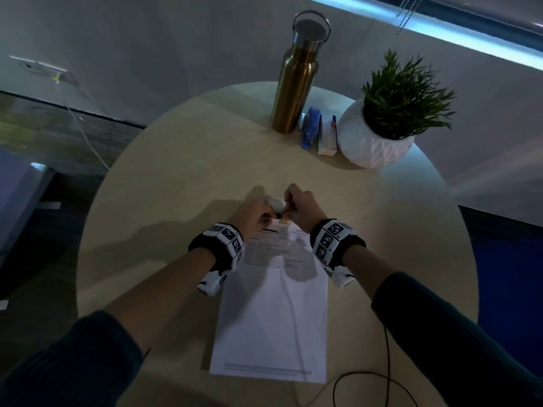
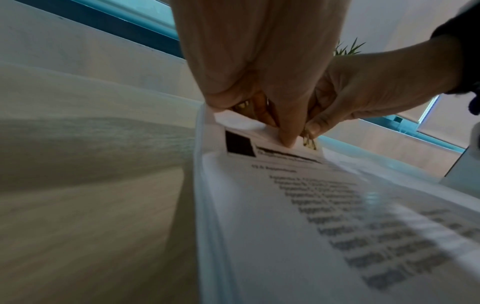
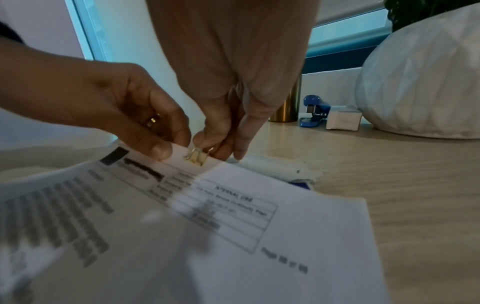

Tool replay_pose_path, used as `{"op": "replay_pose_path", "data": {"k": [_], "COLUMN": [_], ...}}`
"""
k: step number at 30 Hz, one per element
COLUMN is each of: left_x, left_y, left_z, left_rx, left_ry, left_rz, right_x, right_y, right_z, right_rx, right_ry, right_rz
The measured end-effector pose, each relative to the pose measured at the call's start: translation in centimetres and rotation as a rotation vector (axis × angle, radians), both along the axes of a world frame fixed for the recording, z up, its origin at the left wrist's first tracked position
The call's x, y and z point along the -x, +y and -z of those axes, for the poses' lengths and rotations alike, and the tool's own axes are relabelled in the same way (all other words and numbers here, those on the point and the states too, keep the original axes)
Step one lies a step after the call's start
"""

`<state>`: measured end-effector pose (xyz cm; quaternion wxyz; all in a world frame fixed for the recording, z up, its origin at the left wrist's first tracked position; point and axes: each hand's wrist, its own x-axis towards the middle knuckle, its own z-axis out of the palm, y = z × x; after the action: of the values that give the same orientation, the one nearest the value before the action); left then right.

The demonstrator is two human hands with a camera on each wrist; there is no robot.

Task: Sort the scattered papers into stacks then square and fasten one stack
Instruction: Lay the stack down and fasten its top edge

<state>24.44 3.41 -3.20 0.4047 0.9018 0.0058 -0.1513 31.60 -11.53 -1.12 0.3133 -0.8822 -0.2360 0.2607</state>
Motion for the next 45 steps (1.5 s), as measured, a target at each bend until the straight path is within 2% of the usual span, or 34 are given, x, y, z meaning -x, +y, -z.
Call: {"op": "replay_pose_path", "data": {"k": [4, 8, 11, 13, 16, 21, 28, 32, 34, 36, 38, 40, 42, 43, 45], "left_x": [0.3, 0.1, 0.0, 0.1, 0.2, 0.1, 0.4, 0.1, 0.1, 0.1, 0.2, 0.2, 0.4, 0.5, 0.6], "left_y": [0.1, 0.3, 0.4, 0.3, 0.2, 0.1, -0.1, 0.0, 0.1, -0.1, -0.2, -0.1, -0.3, -0.4, -0.8], "left_z": [0.0, 0.3, 0.3, 0.3, 0.0, -0.9, -1.4, -1.8, -1.9, -1.9, -1.8, -1.6, -1.9, -1.7, -1.9], "left_rx": [0.040, 0.086, 0.110, 0.111, 0.122, 0.145, 0.099, 0.100, 0.114, 0.114, 0.104, 0.094, 0.071, 0.035, -0.190], "left_ry": [-0.008, 0.014, 0.025, 0.030, 0.017, -0.023, -0.081, -0.086, -0.091, -0.104, -0.116, -0.119, -0.151, -0.180, -0.186], "left_rz": [-0.011, -0.078, -0.105, -0.117, -0.124, -0.066, -0.048, -0.047, -0.050, -0.051, -0.048, -0.051, -0.048, -0.035, 0.028], "right_x": [-0.3, 0.7, 2.1, 2.7, 3.2, 3.1, 3.1, 3.4, 3.7, 3.5, 3.2, 3.1, 3.1, 3.2, 3.8], "right_y": [-0.2, -0.9, -1.8, -2.5, -3.1, -2.5, -1.8, -2.3, -2.5, -2.3, -2.1, -1.8, -1.6, -1.6, -1.6], "right_z": [0.0, 0.5, 1.0, 1.1, 0.7, 0.2, 0.5, 0.1, 0.3, 0.6, 0.6, 0.4, 0.3, 0.4, 0.3], "right_rx": [-0.018, -0.022, -0.110, -0.148, -0.093, -0.146, -0.041, -0.160, -0.167, -0.105, -0.012, 0.189, 0.347, 0.380, 0.390], "right_ry": [0.059, 0.011, 0.063, 0.089, 0.094, 0.022, -0.049, -0.098, -0.190, -0.215, -0.161, -0.113, -0.145, -0.157, -0.152], "right_rz": [0.033, 0.113, 0.173, 0.163, 0.063, 0.234, 0.059, 0.223, 0.178, 0.102, 0.041, -0.015, -0.046, -0.036, 0.006]}}
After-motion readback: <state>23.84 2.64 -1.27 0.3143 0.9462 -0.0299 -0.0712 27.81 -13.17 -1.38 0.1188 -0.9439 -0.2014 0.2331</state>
